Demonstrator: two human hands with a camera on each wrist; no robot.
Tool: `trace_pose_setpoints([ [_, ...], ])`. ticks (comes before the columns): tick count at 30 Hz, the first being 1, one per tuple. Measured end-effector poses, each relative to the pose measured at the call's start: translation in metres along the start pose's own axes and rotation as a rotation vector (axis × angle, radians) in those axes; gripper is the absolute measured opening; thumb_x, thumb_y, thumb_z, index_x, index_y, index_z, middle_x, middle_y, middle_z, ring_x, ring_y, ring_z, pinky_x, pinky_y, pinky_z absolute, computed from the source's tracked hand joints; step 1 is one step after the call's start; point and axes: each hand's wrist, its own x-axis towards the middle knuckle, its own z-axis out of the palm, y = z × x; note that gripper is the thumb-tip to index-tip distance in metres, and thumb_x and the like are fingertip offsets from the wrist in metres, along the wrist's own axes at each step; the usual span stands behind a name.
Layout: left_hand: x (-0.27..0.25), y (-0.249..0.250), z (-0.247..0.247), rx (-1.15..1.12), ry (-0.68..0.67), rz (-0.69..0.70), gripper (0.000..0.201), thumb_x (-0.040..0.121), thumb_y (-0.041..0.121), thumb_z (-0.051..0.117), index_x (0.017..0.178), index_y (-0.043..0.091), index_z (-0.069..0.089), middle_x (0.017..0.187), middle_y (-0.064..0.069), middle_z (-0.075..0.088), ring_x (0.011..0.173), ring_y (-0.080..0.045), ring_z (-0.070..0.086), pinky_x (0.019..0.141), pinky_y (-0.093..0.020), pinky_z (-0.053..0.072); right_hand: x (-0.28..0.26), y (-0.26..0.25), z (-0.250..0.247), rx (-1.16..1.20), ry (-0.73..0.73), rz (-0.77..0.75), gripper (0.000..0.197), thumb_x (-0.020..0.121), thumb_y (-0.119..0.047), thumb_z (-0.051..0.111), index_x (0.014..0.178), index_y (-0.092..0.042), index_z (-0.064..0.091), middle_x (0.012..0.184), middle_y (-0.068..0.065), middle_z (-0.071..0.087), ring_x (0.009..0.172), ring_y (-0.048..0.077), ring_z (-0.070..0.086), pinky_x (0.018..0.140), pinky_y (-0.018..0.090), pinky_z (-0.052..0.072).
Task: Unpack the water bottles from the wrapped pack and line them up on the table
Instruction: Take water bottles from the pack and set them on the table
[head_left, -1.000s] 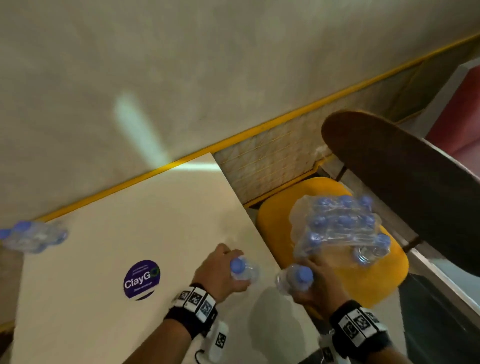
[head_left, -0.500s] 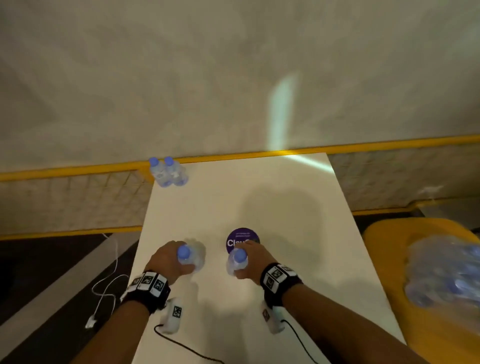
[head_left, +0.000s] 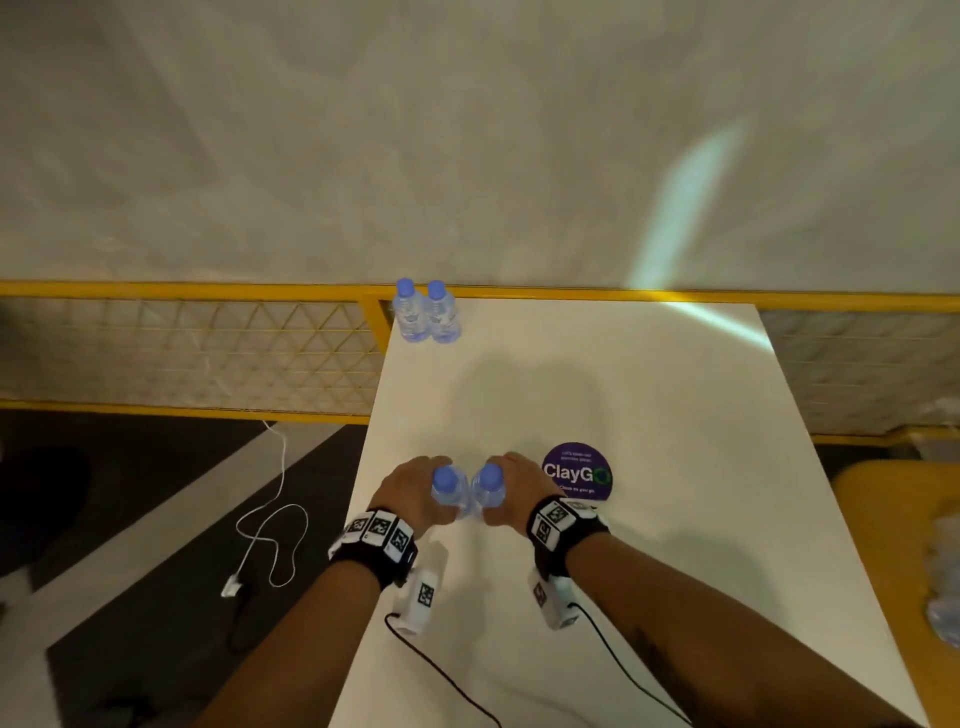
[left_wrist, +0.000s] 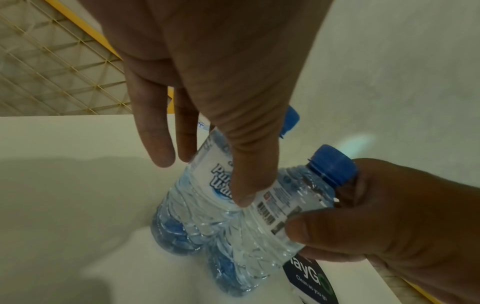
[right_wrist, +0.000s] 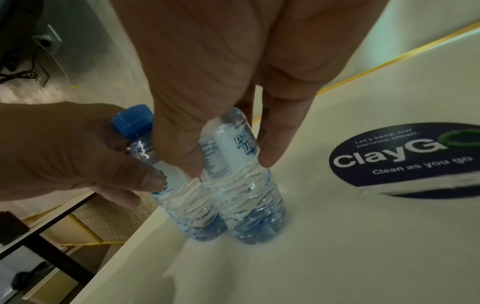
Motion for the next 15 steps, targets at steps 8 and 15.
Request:
trace_pose_setpoints([
  [8, 0.0, -0.005, 0.001, -0.045, -0.027, -0.067, 0.099, 0.071, 0.043, 0.087, 0.155, 0.023, 0.039, 0.15, -0.002, 0.056, 0.135, -0.023, 0.055, 0.115, -0.037, 0.041, 0.0, 0.002, -0.005, 0.006, -0.046, 0.021, 0.07, 0.061, -0.041, 0.088, 0.118, -0.027, 0.051, 0.119, 0.001, 0.056, 0.106, 0.024, 0.058, 0.095, 0.041, 0.049],
  [15, -0.06, 0.024, -0.003, -0.053, 0.433, 0.077, 0.091, 0.06, 0.053, 0.094, 0.136, 0.022, 0.054, 0.128, 0.0, 0.054, 0.116, -0.023, 0.052, 0.093, -0.038, 0.051, -0.079, 0.055, -0.039, 0.156, -0.027, 0.142, 0.099, 0.067, -0.056, 0.082, 0.146, -0.018, 0.036, 0.147, 0.005, 0.042, 0.129, 0.021, 0.048, 0.107, 0.036, 0.042],
])
